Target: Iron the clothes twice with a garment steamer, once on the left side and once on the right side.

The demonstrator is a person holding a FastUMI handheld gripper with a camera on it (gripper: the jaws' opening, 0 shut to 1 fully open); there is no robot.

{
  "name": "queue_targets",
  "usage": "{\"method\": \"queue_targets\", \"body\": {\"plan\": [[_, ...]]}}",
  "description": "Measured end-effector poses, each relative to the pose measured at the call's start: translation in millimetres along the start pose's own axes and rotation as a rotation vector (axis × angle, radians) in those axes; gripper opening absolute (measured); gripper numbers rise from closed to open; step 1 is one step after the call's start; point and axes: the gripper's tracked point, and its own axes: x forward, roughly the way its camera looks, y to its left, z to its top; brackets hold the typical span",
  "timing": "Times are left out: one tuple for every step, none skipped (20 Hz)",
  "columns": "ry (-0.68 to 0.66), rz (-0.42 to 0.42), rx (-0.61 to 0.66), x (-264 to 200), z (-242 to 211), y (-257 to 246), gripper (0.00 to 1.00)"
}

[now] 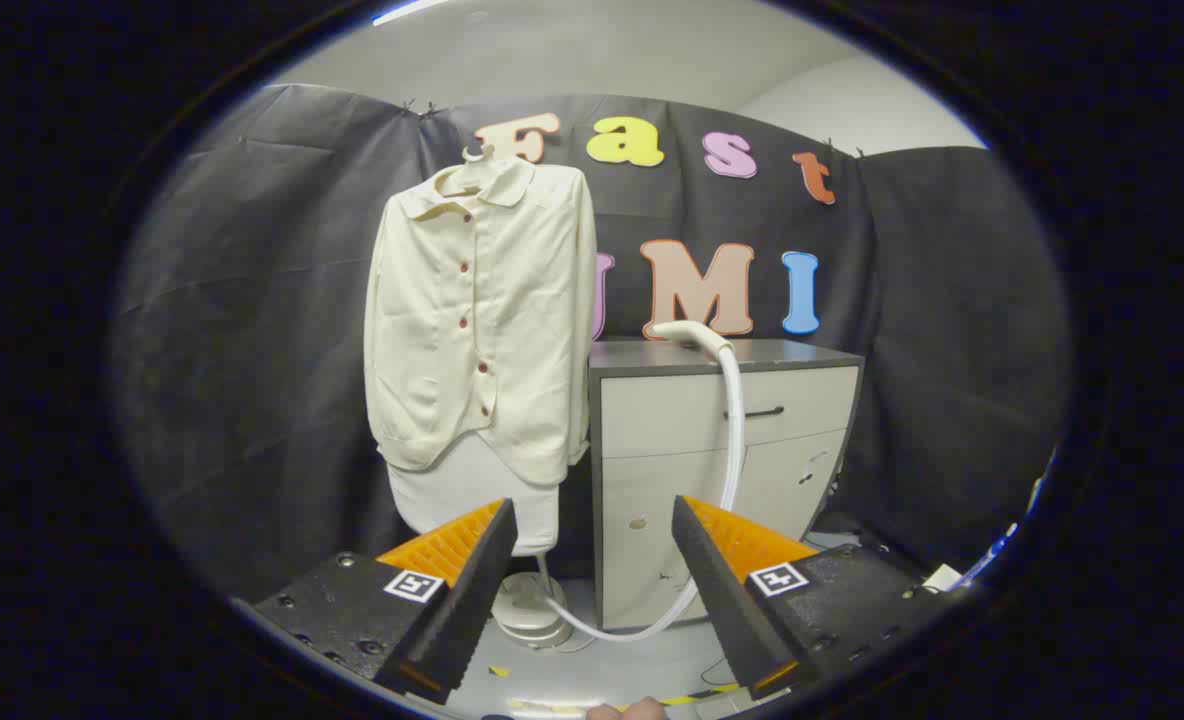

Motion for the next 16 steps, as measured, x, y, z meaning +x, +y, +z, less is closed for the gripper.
{"method": "queue_targets", "body": {"plan": [[-0.001, 0.0, -0.005, 0.5, 1.4, -0.3, 0.96], [0.002, 0.001, -0.012, 0.8, 2.1, -0.3, 0.96], [0.005, 0.004, -0.014, 1.8, 2.5, 1.0, 0.96], [0.008, 0.008, -0.011, 1.7, 1.0, 2.0, 0.96], [0.014, 0.01, -0.006, 2.5, -1.0, 2.2, 0.96], [0.018, 0.011, -0.005, 3.4, -2.1, 2.9, 0.96], [0.026, 0.013, -0.006, 3.3, -2.2, 3.6, 0.96], [0.027, 0.015, -0.009, 3.3, -2.1, 4.4, 0.96], [0.028, 0.015, -0.011, 2.9, -1.1, 5.0, 0.96], [0.03, 0.017, -0.013, 3.7, -1.6, 5.4, 0.96], [0.034, 0.016, -0.013, 3.8, -1.6, 5.4, 0.96], [0.037, 0.015, -0.011, 3.7, -3.2, 5.0, 0.96], [0.039, 0.015, -0.007, 2.4, -3.5, 4.9, 0.96], [0.037, 0.013, -0.003, 2.3, -2.6, 4.8, 0.96], [0.036, 0.011, 0.0, 2.4, -1.7, 4.3, 0.96], [0.035, 0.008, -0.001, 2.9, -1.6, 3.9, 0.96]]}}
